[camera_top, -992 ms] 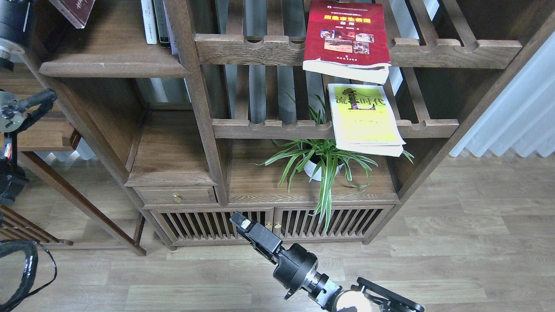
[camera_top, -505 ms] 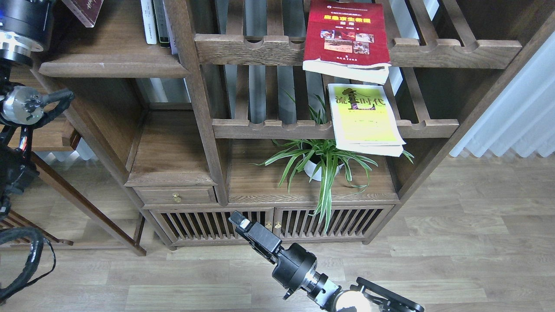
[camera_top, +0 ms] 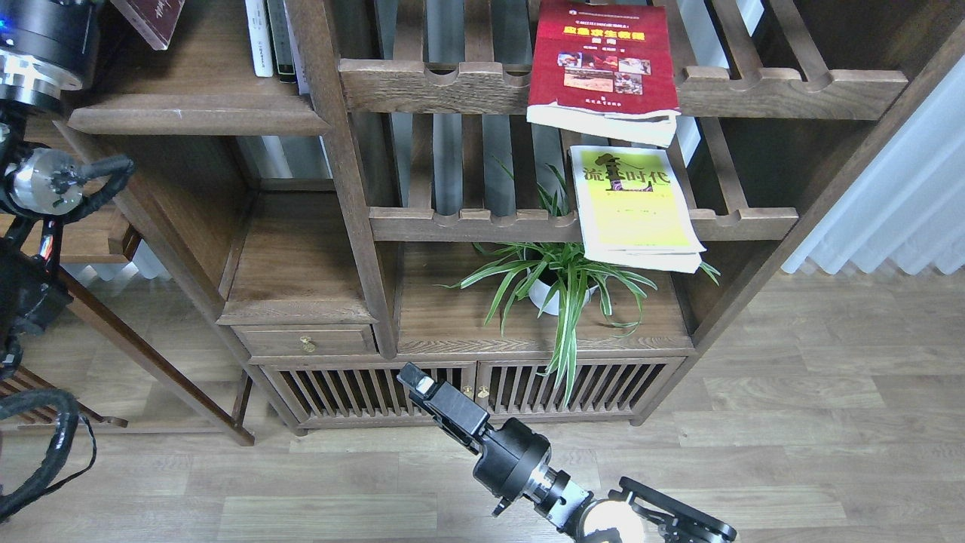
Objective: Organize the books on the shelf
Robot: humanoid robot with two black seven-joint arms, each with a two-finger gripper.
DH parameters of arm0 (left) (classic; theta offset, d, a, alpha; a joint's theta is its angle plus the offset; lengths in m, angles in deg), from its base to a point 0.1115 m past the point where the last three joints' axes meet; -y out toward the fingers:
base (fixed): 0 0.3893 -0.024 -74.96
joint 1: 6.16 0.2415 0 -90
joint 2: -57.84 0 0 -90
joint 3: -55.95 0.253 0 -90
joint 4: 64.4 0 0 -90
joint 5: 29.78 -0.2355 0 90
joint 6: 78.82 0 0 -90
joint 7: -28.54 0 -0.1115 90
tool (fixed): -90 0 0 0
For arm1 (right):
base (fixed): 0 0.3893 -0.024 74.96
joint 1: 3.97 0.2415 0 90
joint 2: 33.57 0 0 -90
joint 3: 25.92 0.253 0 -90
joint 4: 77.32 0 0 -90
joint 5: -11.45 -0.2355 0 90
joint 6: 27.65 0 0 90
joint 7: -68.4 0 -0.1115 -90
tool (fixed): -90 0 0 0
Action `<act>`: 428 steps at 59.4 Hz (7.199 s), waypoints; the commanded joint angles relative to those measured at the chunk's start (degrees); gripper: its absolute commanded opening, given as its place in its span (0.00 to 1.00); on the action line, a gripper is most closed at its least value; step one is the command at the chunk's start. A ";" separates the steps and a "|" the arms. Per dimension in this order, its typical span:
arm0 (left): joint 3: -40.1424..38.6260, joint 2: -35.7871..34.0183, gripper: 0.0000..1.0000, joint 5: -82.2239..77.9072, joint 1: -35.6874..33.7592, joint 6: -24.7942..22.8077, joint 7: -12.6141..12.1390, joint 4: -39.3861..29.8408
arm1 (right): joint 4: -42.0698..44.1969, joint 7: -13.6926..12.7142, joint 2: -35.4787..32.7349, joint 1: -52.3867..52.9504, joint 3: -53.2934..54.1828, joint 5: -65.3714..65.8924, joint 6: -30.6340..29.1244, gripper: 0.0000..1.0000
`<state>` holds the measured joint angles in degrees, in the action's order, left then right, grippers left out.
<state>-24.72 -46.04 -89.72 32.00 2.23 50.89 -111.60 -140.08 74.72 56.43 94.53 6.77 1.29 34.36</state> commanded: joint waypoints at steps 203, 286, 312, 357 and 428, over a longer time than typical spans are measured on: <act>6.49 4.39 0.41 5.27 -16.54 7.98 -4.94 -1.05 | 1.33 0.45 0.00 -0.59 1.14 -0.21 -0.01 0.98; -3.88 12.12 0.78 19.68 1.04 6.58 -4.33 -32.17 | -0.25 0.81 0.00 1.17 12.21 -0.21 -0.01 0.98; -2.74 13.88 0.87 33.83 6.22 -9.51 -4.94 -31.90 | 2.12 0.89 0.00 2.58 18.01 -1.18 -0.01 0.98; 18.96 13.88 0.87 44.47 22.92 -19.05 -5.56 -31.29 | 10.65 1.33 0.00 2.84 30.84 -1.53 -0.01 0.98; 26.88 10.10 0.88 50.45 26.18 -19.05 -16.99 -28.30 | 16.45 1.42 0.00 5.83 37.35 -8.03 8.13 0.98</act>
<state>2.07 -35.73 -39.37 57.24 -16.81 33.90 -139.92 -124.05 76.14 56.43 99.00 44.17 -6.09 42.33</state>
